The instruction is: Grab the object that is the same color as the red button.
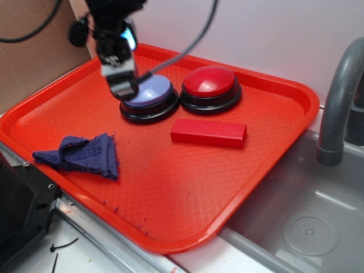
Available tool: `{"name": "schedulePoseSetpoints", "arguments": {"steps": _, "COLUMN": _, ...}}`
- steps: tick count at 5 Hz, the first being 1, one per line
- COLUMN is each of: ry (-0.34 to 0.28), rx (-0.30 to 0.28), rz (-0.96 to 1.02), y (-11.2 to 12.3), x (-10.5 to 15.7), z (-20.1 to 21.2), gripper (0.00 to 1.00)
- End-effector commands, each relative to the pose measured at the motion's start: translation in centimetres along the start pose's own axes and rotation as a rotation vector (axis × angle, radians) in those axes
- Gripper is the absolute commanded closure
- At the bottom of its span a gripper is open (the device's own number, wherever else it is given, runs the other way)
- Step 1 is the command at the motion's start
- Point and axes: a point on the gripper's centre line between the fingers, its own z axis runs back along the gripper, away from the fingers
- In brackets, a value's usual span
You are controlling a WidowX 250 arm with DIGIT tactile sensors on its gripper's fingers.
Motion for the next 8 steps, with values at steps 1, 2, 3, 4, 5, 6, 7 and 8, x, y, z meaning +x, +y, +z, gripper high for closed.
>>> {"name": "schedulePoseSetpoints", "arguments": {"steps": 1, "ry": -0.130, "rx": -0.176, "rz": -0.185, "y": 0.6, "x": 4.3, "z": -4.9, "gripper": 0.00}}
{"name": "schedulePoseSetpoints", "arguments": {"steps": 2, "ry": -0.118, "rx": -0.227, "rz": -0.254, "y": 0.3, "x": 5.8, "z": -7.0, "gripper": 0.00}}
{"name": "schedulePoseSetpoints", "arguments": {"steps": 3, "ry": -0.075, "rx": -0.237, "rz": -0.312, "y": -1.4, "x": 6.7, "z": -9.2, "gripper": 0.00}}
{"name": "schedulePoseSetpoints", "arguments": {"steps": 4, "ry": -0.053, "rx": -0.229, "rz": -0.340, "y": -2.3, "x": 6.5, "z": -10.3, "gripper": 0.00}}
{"name": "schedulePoseSetpoints", "arguments": {"steps": 5, "ry": -0.039, "rx": -0.220, "rz": -0.347, "y": -2.9, "x": 6.3, "z": -11.0, "gripper": 0.00}}
{"name": "schedulePoseSetpoints", "arguments": {"steps": 6, "ry": -0.038, "rx": -0.204, "rz": -0.339, "y": -2.7, "x": 6.2, "z": -11.1, "gripper": 0.98}}
{"name": "schedulePoseSetpoints", "arguments": {"steps": 7, "ry": -0.053, "rx": -0.196, "rz": -0.361, "y": -2.6, "x": 5.9, "z": -10.7, "gripper": 1.00}}
{"name": "schedulePoseSetpoints", "arguments": {"steps": 8, "ry": -0.044, "rx": -0.196, "rz": -0.391, "y": -2.5, "x": 5.7, "z": -9.7, "gripper": 1.00}}
